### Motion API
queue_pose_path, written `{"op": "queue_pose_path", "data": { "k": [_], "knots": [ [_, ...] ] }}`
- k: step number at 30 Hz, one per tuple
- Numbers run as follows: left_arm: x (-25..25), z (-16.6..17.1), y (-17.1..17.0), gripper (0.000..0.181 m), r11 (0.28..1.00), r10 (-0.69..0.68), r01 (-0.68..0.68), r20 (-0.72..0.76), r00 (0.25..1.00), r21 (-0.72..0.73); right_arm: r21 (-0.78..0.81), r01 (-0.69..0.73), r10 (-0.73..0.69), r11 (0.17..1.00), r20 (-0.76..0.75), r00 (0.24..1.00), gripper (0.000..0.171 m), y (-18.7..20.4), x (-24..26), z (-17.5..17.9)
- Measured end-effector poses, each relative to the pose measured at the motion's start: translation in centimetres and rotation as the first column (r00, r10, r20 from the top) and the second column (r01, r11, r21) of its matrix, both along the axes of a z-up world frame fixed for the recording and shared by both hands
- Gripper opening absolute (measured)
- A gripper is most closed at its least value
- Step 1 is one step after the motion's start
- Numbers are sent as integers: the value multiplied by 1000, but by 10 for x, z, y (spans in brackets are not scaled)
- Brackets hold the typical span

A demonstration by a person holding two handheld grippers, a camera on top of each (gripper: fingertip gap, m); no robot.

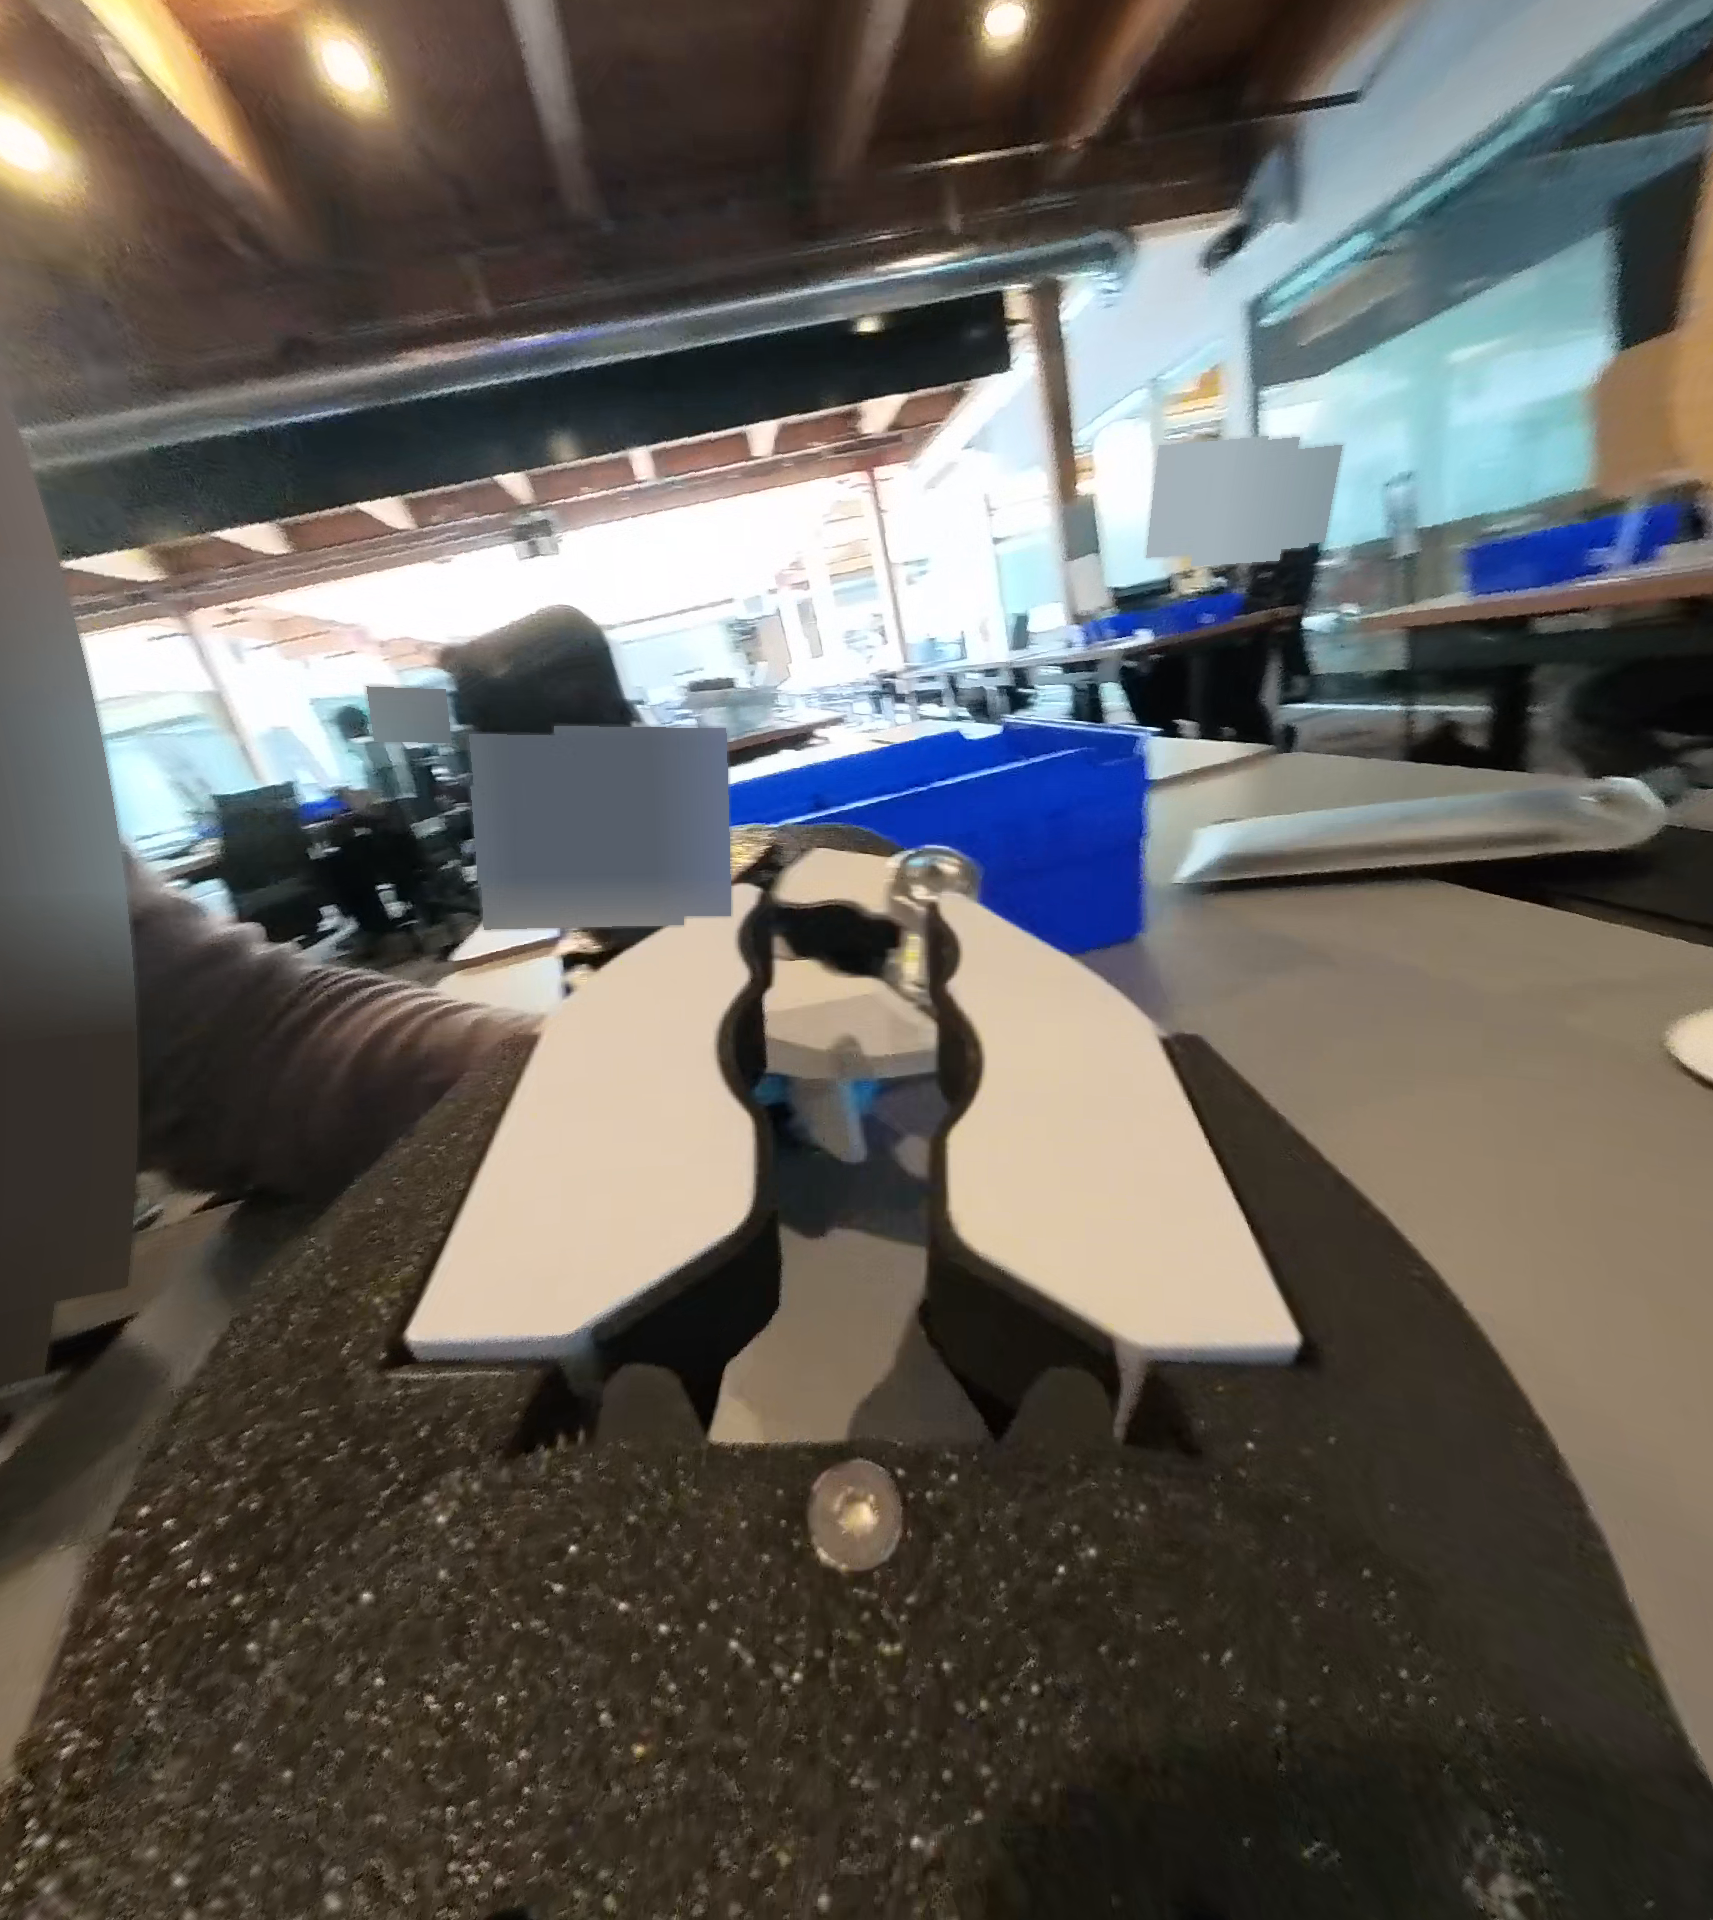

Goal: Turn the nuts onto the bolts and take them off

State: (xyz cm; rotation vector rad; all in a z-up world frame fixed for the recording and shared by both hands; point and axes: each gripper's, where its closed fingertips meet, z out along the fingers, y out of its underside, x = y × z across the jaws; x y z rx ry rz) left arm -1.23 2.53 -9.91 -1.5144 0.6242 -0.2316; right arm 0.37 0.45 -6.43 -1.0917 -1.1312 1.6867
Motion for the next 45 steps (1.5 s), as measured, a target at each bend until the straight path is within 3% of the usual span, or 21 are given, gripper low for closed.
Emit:
{"op": "queue_pose_path", "data": {
  "k": [4,5,7,8,13,16,19,25,27,28,30,31,35,37,41,42,45],
  "knots": [
    [1,-1,0,18,1000,0,0,-11,1000,1,30,85,-86,996,31,996,41,9,-7,-5],
    [1,-1,0,18,1000,1,-1,-10,1000,1,23,43,-44,999,35,998,36,4,-6,-6],
    [0,0,0,18,1000,0,0,-3,1000,2,19,-137,137,990,10,991,0,-19,3,-1],
    [0,0,0,18,1000,1,-1,-2,1000,1,12,-138,138,990,18,990,1,-18,3,-2],
    [0,0,0,18,1000,0,0,-4,1000,1,14,68,-68,998,18,997,36,7,-4,-3],
    [1,-1,0,18,1000,1,-1,-11,1000,0,1,63,-63,998,19,998,43,8,-4,-4],
    [1,0,0,18,1000,1,-1,-8,1000,1,-4,-125,125,992,1,992,4,-15,4,0],
    [1,-1,0,18,1000,1,-1,-13,1000,0,-21,59,-60,998,-5,998,45,9,-1,0],
    [1,-1,0,18,1000,2,-2,-13,1000,0,-26,55,-55,998,7,998,51,10,-4,-2],
    [1,-1,0,18,1000,2,-2,-12,1000,0,-33,7,-6,999,14,1000,45,3,-3,-3],
    [0,0,0,18,1000,1,-1,-5,1000,1,-15,-139,139,990,-2,990,10,-16,4,1],
    [0,0,0,18,1000,1,-1,-5,1000,-1,-1,-109,109,994,7,994,10,-14,3,-1],
    [0,0,1,18,1000,5,-5,-8,1000,1,7,-21,21,1000,13,1000,29,-5,-1,-2],
    [0,0,0,18,1000,3,-3,-4,1000,0,-14,49,-49,999,30,998,49,6,-4,-4],
    [0,-1,0,18,1000,3,-3,-12,1000,1,-23,75,-74,997,34,997,54,11,-5,-6],
    [0,-1,0,18,1000,3,-3,-13,1000,0,-26,41,-40,999,34,999,53,7,-6,-6],
    [0,0,0,18,1000,4,-4,-5,1000,1,-25,-147,147,989,4,989,8,-17,3,0]
  ]
}}
